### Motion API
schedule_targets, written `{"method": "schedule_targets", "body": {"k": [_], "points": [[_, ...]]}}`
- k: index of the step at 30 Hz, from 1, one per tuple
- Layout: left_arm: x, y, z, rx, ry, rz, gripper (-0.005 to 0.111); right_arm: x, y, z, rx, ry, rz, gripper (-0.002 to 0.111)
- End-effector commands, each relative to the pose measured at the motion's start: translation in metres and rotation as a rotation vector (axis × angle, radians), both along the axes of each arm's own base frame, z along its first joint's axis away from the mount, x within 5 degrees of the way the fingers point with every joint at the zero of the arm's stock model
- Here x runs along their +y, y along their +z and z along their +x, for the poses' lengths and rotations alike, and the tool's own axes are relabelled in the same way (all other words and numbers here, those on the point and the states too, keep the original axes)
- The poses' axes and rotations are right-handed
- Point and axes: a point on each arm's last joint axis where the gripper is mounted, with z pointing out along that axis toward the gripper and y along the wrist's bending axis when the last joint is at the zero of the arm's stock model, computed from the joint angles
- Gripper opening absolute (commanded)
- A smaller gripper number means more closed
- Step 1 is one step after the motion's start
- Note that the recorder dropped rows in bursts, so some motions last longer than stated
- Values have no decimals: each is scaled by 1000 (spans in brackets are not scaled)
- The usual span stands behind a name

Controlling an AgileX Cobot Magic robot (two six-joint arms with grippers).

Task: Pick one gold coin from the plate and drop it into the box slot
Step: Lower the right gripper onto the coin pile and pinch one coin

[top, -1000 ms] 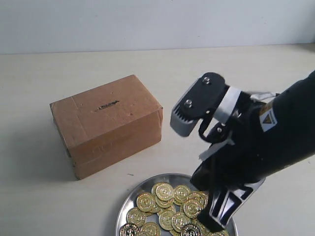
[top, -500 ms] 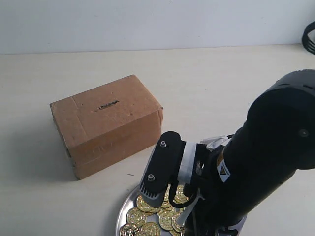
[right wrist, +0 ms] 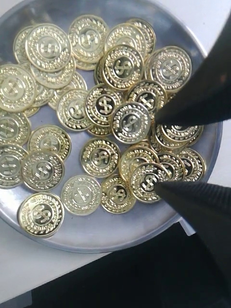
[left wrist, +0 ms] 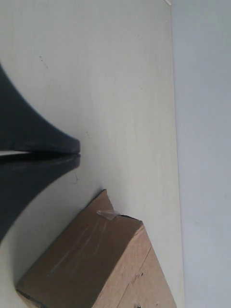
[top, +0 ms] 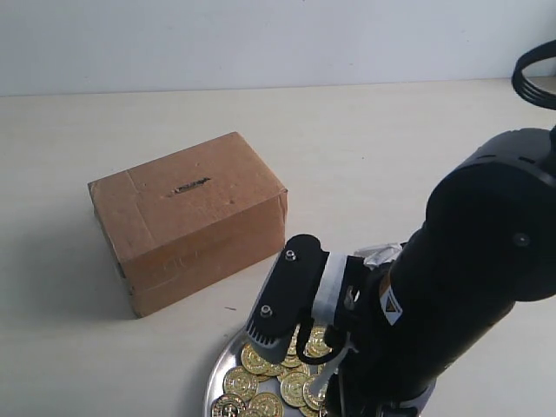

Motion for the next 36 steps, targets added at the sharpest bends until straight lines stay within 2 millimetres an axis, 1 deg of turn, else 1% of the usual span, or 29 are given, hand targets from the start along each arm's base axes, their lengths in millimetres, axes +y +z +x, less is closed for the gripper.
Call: {"method": "schedule_targets", "body": {"k": [1,6,10,16,19,22,24,31,32,36], "points": [[0,0,0,-11,0,-11,0,-1,1,-2,27,-26,-21,38],[0,0,0,-11,0,-11,0,-4,1,-5,59,-30,-62,38],[0,0,0,-11,0,-11,0,-14,-5,-8,58,-61,-120,38],[0,0,0,-11,0,-11,0,-23,-13,-16,35,-73,-98,38],[0,0,0,-11,0,-11,0,-22,-14,-16,9,-57,-99,38],[0,0,0,-11,0,-11,0,-18,-14,-18,-61,-4,-131,38],[0,0,0,-11,0,-11,0,-16,-14,-19,-103,0,-148,38],[0,0,0,-11,0,-11,0,-13,-14,-18,-120,-11,-126,38],[0,0,0,-11,0,-11,0,-12,-14,-18,-120,-15,-120,39],[0,0,0,-11,0,-11,0,-10,-14,-18,-119,-35,-92,54]]}}
